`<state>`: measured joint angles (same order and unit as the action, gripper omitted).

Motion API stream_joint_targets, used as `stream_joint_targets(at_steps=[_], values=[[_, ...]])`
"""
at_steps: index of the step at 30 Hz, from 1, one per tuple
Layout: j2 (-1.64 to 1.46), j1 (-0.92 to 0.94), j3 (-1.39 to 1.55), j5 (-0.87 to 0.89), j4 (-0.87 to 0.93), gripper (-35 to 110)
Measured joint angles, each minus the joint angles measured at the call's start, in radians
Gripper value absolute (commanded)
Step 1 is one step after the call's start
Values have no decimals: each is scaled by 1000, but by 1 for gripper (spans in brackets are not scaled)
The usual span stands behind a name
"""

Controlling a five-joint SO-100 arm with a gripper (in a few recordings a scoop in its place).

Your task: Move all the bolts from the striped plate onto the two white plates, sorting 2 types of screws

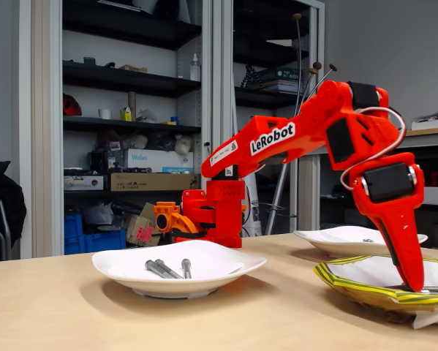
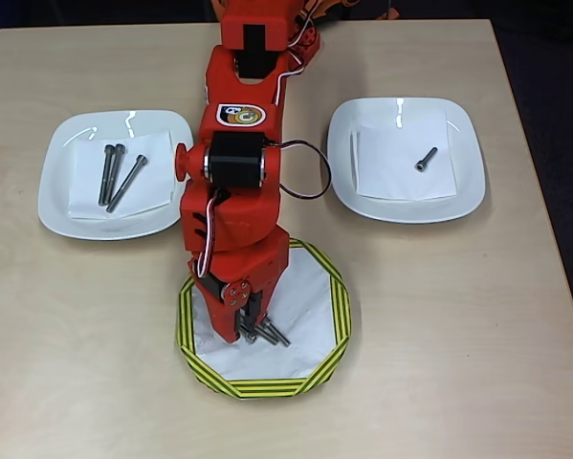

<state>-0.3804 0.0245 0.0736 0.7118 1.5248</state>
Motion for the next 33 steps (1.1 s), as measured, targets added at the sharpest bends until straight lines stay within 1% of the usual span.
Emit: stream_joint_targets(at_steps=[8,14,25,33], values=[[41,-3,-49,29,0,6],[41,-11,-67,54,40,6],[41,-54,-67,166,91,6],[44,-94,-66,238,91,5]])
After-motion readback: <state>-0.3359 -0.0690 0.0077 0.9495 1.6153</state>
